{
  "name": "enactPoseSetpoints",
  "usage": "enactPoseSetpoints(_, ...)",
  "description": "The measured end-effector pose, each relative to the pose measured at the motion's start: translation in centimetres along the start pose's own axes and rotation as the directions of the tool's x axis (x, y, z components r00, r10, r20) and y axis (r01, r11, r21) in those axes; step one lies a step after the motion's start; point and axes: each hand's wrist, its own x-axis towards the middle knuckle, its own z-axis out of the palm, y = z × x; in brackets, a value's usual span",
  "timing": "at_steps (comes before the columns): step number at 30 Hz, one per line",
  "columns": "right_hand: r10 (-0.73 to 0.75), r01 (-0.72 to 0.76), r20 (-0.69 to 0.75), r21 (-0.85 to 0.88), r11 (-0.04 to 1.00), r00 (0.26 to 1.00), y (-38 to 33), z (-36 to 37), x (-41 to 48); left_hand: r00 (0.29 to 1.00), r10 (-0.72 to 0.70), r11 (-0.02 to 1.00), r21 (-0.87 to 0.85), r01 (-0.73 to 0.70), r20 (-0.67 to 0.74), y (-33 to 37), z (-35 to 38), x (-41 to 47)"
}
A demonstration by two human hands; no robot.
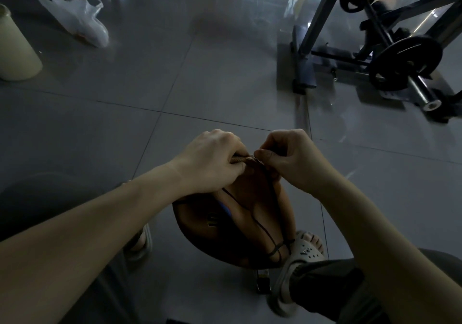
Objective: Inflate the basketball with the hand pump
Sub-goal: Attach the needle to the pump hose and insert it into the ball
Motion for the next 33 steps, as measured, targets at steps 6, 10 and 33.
enactPoseSetpoints(6, 0.045, -0.045, 0.043, -0.002, 0.999, 0.998, -0.2, -0.5, 0.3, 1.000, -0.003, 1.000, -0.016, 0.002, -0.015, 0.0, 0.4, 0.1)
enactPoseSetpoints(10, 0.070, -0.073, 0.088, 0.030, 0.997, 0.994, -0.1, -0.3, 0.1, 1.000, -0.012, 1.000, -0.021, 0.012, -0.025, -0.4, 0.8, 0.0)
enactPoseSetpoints(33, -0.121, 0.184, 0.154, -0.513, 0.838, 0.981, 0.8, 1.0, -1.5, 0.992, 0.073, 0.993, 0.083, -0.082, 0.107, -0.9, 0.8, 0.4)
